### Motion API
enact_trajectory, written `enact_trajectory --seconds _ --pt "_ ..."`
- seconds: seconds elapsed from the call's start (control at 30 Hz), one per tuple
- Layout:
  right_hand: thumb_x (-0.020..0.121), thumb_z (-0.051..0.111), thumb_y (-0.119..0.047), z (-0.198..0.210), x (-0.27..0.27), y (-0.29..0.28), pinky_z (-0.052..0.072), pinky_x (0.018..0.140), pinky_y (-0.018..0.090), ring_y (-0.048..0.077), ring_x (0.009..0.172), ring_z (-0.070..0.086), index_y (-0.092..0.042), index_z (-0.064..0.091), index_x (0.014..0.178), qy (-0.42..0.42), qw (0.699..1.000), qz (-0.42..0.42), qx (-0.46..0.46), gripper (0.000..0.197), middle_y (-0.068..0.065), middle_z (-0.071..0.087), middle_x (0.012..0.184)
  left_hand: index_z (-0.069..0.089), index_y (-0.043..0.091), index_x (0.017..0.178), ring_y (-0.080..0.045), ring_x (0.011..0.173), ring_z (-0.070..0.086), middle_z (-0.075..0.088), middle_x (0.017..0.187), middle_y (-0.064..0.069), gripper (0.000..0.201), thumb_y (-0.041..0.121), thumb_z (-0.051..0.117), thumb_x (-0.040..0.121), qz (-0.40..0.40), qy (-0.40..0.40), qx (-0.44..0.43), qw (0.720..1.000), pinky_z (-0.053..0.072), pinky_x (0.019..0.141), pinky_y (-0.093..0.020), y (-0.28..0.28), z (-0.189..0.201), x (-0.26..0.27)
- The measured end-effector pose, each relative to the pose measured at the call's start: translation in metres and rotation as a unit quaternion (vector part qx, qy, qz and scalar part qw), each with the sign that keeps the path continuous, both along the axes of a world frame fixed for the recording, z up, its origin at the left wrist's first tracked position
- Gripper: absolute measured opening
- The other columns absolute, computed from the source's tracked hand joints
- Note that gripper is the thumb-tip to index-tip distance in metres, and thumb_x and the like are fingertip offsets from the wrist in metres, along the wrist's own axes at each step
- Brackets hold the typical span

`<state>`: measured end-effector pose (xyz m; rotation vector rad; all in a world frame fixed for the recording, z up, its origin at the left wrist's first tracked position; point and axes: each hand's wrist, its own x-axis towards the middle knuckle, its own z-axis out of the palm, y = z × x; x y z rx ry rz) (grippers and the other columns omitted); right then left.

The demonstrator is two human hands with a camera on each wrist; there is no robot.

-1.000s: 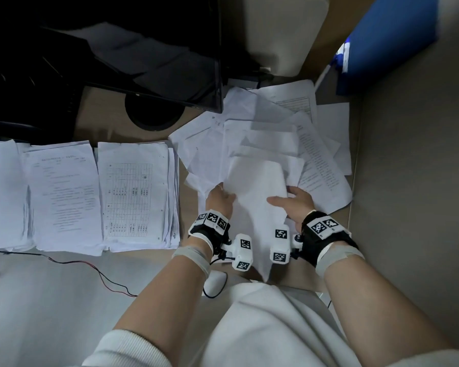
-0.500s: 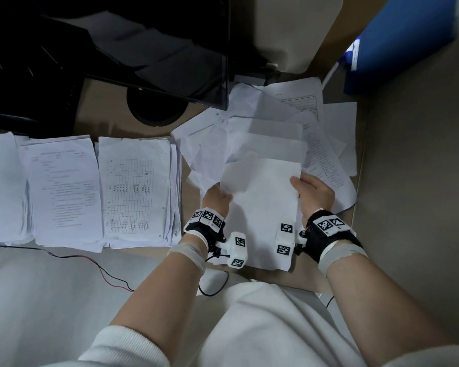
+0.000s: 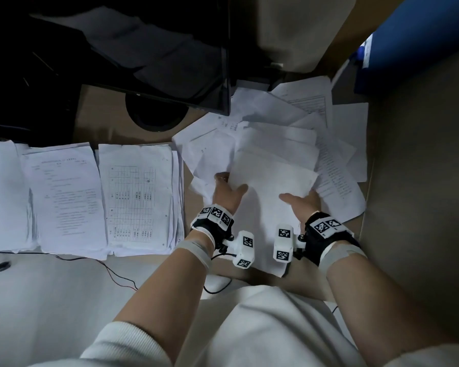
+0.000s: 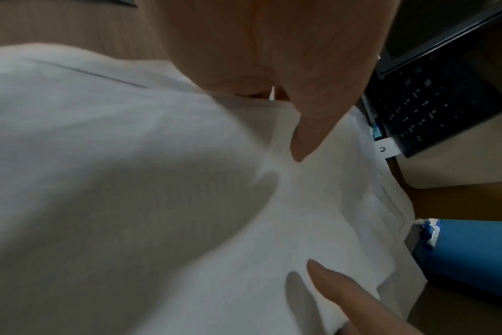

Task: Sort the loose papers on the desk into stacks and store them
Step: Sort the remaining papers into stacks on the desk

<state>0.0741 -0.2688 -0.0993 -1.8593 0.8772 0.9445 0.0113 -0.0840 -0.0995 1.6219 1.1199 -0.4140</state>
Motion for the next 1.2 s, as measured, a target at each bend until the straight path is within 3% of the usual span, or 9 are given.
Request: enact_trajectory --seconds 0.17,0.27,0.37,0.47,0.7,0.8,0.9,1.03,1.2 --pt "0.082 0.077 -0.009 0.004 0.001 -0.006 0.048 0.090 0.034 0.021 0.101 0.062 -0.005 0.060 0.117 -0.027 0.999 0.023 0.009 0.038 0.006 0.066 0.115 0.046 0.004 0.137 -0.029 0.106 0.064 0.066 0.117 -0.014 0.051 0.013 0.066 0.091 -0.069 0.012 -0.020 0.997 0.050 0.093 -0.036 -0.010 0.002 -0.002" --pt "0.085 0.074 -0.007 0.008 0.000 -0.011 0.048 0.086 0.031 0.023 0.097 0.062 -0.002 0.064 0.119 -0.061 0.997 0.043 0.001 0.036 0.011 0.068 0.115 0.061 -0.001 0.120 -0.025 0.095 0.061 0.067 0.107 -0.014 0.032 0.020 0.061 0.097 -0.088 0.016 0.001 0.996 0.041 0.077 -0.026 -0.014 0.008 -0.004" --pt "0.087 0.071 -0.013 0.016 0.008 -0.021 0.052 0.088 0.034 0.029 0.101 0.068 -0.006 0.068 0.113 -0.112 0.992 0.053 -0.026 0.027 0.011 0.071 0.111 0.063 0.001 0.104 -0.030 0.090 0.064 0.067 0.097 -0.016 0.027 0.027 0.058 0.097 -0.049 0.032 -0.024 0.998 0.047 0.074 -0.034 -0.025 0.012 0.000" --pt "0.089 0.065 -0.023 0.024 0.032 -0.035 0.048 0.083 0.031 0.031 0.103 0.065 -0.009 0.069 0.111 -0.146 0.980 0.108 -0.084 0.026 0.009 0.070 0.110 0.063 -0.002 0.112 -0.035 0.101 0.067 0.070 0.109 -0.020 0.033 0.027 0.059 0.096 -0.050 0.042 -0.055 0.996 0.050 0.076 -0.034 -0.044 0.010 0.011" --pt "0.083 0.052 -0.043 0.009 0.078 -0.067 0.019 0.118 0.051 0.036 0.145 0.020 -0.022 0.053 0.135 -0.056 0.903 0.370 -0.209 0.057 0.011 0.025 0.158 0.043 0.003 0.139 -0.030 0.117 0.060 0.058 0.125 -0.005 0.071 0.023 0.078 0.081 0.161 0.034 -0.101 0.981 0.050 0.100 -0.040 -0.071 0.010 0.030" --pt "0.080 0.060 -0.039 0.006 0.088 -0.074 0.033 0.112 0.049 0.038 0.135 0.039 -0.019 0.063 0.119 -0.075 0.916 0.340 -0.200 0.044 0.015 0.038 0.150 0.055 0.004 0.130 -0.038 0.113 0.064 0.065 0.125 -0.021 0.082 0.040 0.081 0.062 0.155 0.061 -0.134 0.977 0.055 0.089 -0.046 -0.076 0.006 0.033" --pt "0.067 0.064 -0.044 0.005 0.091 -0.077 0.055 0.089 0.045 0.033 0.098 0.067 -0.017 0.070 0.102 -0.064 0.940 0.302 -0.145 0.045 0.013 0.068 0.115 0.063 -0.001 0.121 -0.035 0.100 0.070 0.071 0.114 -0.019 0.068 0.038 0.084 0.068 0.103 0.080 -0.149 0.980 0.058 0.088 -0.041 -0.086 0.006 0.039" --pt "0.061 0.073 -0.041 0.005 0.086 -0.085 0.055 0.089 0.043 0.031 0.102 0.064 -0.007 0.055 0.120 -0.062 0.965 0.203 -0.156 0.070 0.010 0.065 0.117 0.067 -0.002 0.105 -0.030 0.088 0.067 0.070 0.099 -0.014 0.032 0.024 0.072 0.088 -0.007 0.074 -0.086 0.994 0.054 0.077 -0.034 -0.098 0.014 0.044" --pt "0.062 0.084 -0.028 0.016 0.057 -0.083 0.050 0.069 0.025 0.020 0.081 0.069 -0.009 0.064 0.096 -0.096 0.977 0.129 -0.141 0.044 0.003 0.071 0.093 0.067 0.006 0.105 -0.034 0.097 0.070 0.073 0.106 -0.019 0.054 0.046 0.076 0.069 0.032 0.024 -0.078 0.996 0.057 0.087 -0.043 -0.093 0.021 0.041"
